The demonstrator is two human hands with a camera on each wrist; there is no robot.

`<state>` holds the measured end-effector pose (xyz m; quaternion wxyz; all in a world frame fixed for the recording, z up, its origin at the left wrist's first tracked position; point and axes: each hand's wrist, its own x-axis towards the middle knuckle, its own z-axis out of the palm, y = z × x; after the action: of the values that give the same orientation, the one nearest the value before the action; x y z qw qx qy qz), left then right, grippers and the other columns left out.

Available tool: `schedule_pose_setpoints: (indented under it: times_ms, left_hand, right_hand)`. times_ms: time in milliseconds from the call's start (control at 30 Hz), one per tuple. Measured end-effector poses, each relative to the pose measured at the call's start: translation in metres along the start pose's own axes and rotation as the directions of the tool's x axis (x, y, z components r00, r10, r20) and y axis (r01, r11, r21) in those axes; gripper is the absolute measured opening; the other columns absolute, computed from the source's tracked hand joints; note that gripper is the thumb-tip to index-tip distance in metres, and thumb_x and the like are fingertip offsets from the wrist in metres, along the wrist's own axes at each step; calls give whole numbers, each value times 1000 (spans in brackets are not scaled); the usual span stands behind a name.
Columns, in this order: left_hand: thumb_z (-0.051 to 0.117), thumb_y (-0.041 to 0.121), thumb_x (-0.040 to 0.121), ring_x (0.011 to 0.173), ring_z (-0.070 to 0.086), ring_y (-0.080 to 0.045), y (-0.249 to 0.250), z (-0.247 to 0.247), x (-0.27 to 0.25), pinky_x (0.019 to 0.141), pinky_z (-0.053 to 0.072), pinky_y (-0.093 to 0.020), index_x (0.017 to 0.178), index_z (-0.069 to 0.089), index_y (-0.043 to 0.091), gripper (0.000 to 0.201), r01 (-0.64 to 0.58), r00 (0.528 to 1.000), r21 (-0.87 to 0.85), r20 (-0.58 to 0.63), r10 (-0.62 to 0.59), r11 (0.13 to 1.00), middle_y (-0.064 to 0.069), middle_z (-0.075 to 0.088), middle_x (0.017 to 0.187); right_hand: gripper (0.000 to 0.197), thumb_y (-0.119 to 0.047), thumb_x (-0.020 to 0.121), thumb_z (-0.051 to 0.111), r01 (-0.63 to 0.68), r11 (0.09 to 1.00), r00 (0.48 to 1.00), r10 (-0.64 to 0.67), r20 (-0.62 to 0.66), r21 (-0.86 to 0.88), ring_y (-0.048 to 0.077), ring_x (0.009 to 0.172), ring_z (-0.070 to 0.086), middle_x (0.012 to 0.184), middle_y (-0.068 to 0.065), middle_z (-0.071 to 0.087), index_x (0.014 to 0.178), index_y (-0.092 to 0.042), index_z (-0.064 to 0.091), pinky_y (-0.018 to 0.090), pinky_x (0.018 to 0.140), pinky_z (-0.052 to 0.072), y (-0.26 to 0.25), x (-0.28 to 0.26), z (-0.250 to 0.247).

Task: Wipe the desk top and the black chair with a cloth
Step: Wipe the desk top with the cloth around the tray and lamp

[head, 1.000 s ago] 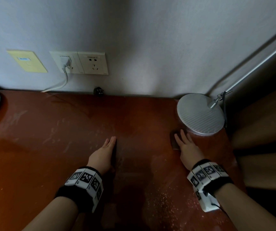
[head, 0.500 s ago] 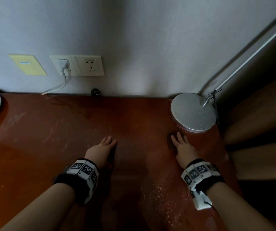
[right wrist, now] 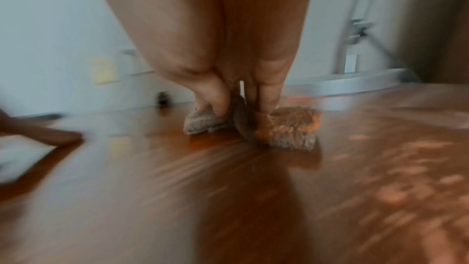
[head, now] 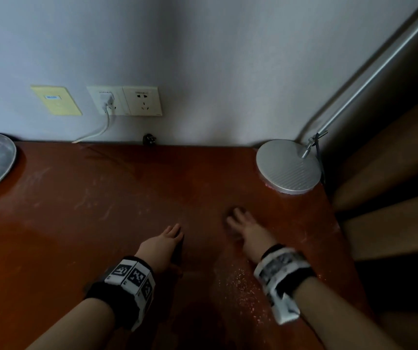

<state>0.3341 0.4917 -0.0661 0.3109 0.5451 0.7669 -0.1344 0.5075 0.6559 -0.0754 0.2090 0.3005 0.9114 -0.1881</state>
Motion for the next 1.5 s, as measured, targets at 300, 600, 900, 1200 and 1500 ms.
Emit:
schedule_pose_setpoints:
  times_ms: [300,600,900,1200,1500]
  left_hand:
    - [69,36,82,147,-1,-17,6,11,-10,115,22,-34,152,2,16,99,10,998,-8,-54,-10,1000,1,-11,159]
    - [70,32,82,147,0,-16,8,20,-22,114,22,-31,152,1,14,100,19,998,-3,-67,-19,1000,-1,-10,159]
    - [65,25,86,147,1,-16,10,23,-26,114,23,-32,152,0,14,93,35,996,11,-81,-34,999,-2,-11,159]
    - [71,31,82,147,1,-15,9,25,-30,115,22,-34,152,1,16,100,52,996,-8,-73,-52,999,1,-9,159]
    - [70,29,82,147,1,-15,7,28,-30,116,19,-33,152,1,17,99,53,995,-25,-83,-55,998,1,-9,159]
  right_hand:
    - [78,9,89,32,-13,994,999,8,-47,-105,31,145,-8,157,3,-15,151,-26,0,38,113,23,-16,-15,14]
    - [85,15,84,37,-118,991,992,120,-24,65,21,146,-3,158,-3,-10,150,-31,10,30,115,20,18,-25,10]
    - [68,0,95,32,273,958,962,-270,39,-88,27,143,-17,155,0,-22,152,-22,2,35,116,7,-90,-83,65]
    - [88,17,84,35,-75,997,994,76,-76,19,21,146,-8,157,-6,-14,150,-34,4,30,106,35,-12,-50,38]
    - [76,8,90,35,292,956,955,-292,49,-9,18,144,-15,156,-5,-17,151,-29,7,28,110,24,-66,-91,67]
